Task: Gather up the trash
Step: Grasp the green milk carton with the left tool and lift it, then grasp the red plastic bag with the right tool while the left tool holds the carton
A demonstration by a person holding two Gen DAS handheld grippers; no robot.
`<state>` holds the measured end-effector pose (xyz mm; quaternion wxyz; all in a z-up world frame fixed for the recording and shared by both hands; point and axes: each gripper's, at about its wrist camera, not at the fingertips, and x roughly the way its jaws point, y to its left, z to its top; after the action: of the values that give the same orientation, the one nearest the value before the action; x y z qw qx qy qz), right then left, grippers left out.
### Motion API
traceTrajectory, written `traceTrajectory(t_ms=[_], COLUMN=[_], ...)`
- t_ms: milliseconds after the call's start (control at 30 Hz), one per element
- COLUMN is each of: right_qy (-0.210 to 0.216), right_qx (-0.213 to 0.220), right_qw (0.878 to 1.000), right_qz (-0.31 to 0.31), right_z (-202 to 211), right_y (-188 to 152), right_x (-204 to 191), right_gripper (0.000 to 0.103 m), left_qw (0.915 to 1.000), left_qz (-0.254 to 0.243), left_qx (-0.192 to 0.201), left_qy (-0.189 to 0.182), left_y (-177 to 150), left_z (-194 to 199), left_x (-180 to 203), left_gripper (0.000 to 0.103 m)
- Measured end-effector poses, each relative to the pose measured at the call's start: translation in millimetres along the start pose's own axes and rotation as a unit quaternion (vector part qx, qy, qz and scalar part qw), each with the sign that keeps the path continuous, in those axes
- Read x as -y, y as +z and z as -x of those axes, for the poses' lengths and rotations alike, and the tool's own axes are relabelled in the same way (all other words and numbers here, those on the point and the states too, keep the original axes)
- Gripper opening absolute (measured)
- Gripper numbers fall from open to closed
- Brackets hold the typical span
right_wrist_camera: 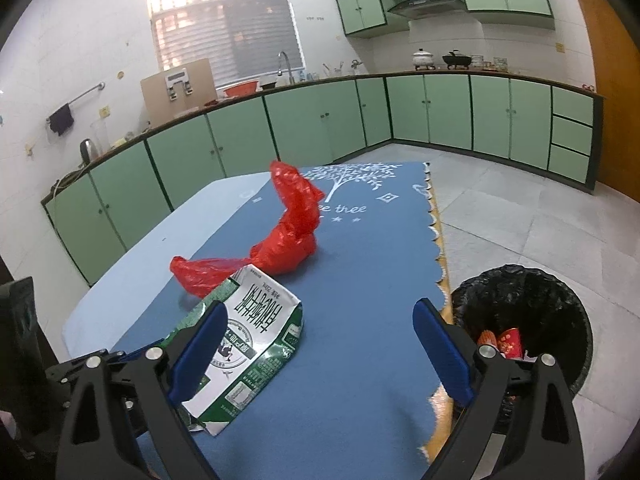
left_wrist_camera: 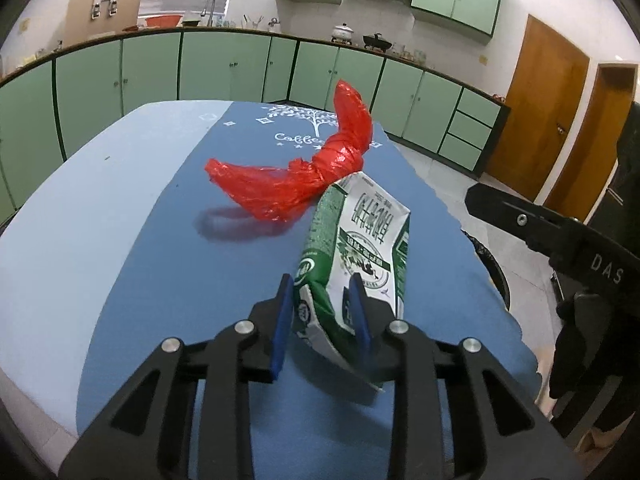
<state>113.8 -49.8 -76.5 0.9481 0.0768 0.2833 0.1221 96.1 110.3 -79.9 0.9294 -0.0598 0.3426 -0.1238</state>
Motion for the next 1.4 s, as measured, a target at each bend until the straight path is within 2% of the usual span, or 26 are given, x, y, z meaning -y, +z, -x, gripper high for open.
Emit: traceTrajectory(t_ms=[133, 267, 333, 400, 467, 633, 700, 767, 933, 1033, 1100, 1200, 1400], right_qy=[-0.004, -0.008, -0.008, -0.009, -0.009, -0.005, -0.006, -0.006, -0.005, -0.006, -0.005, -0.004, 0.004], right_qx=[0.001, 0.004, 0.005, 0.006, 0.005, 0.003, 0.003, 0.002, 0.001, 0.001, 0.0, -0.001, 0.003], right_qw=[1.0, 1.0, 1.0, 1.0, 1.0, 1.0, 1.0, 1.0, 1.0, 1.0, 1.0, 1.0, 1.0], right_qz=[-0.011, -0.015, -0.019, -0.02, -0.02, -0.013, -0.012, -0.015, -0.017, -0.017, -0.019, -0.023, -0.01], right_z=[1, 2, 2, 2, 1, 1, 1, 1, 0, 0, 0, -2, -8], right_y=[-1, 0, 0, 1, 2, 2, 2, 2, 1, 1, 1, 2, 14], right_x=[8, 12, 14, 15, 15, 11, 11, 11, 15, 14, 15, 15, 6], right_gripper=[0.092, 0.092, 0.092, 0.092, 0.092, 0.091, 0.091, 0.091, 0.091, 0.091, 0.091, 0.091, 0.09], left_qw=[1.0, 0.999, 0.9976, 0.9938, 0.9912, 0.9931, 0.9938, 0.9948, 0.9967, 0.9964, 0.9958, 0.9954, 0.9929], left_qz=[0.005, -0.014, -0.023, -0.028, -0.04, -0.039, -0.039, -0.036, -0.01, -0.001, 0.003, 0.01, 0.016], left_qx=[0.009, 0.042, 0.063, 0.095, 0.104, 0.059, 0.049, 0.036, 0.009, 0.016, 0.026, 0.045, 0.085], left_qy=[0.0, 0.003, 0.017, 0.049, 0.072, 0.093, 0.091, 0.089, 0.08, 0.084, 0.088, 0.084, 0.081], left_y=[2, 7, 11, 18, 21, 16, 15, 13, 7, 7, 8, 10, 20], left_z=[0, 15, 23, 32, 33, 10, 5, 1, -12, -12, -9, -1, 20], left_x=[4, 14, 13, 7, 4, -5, -5, -6, -18, -22, -23, -22, -16], left_gripper=[0.022, 0.02, 0.02, 0.02, 0.02, 0.022, 0.038, 0.045, 0.05, 0.042, 0.032, 0.023, 0.02])
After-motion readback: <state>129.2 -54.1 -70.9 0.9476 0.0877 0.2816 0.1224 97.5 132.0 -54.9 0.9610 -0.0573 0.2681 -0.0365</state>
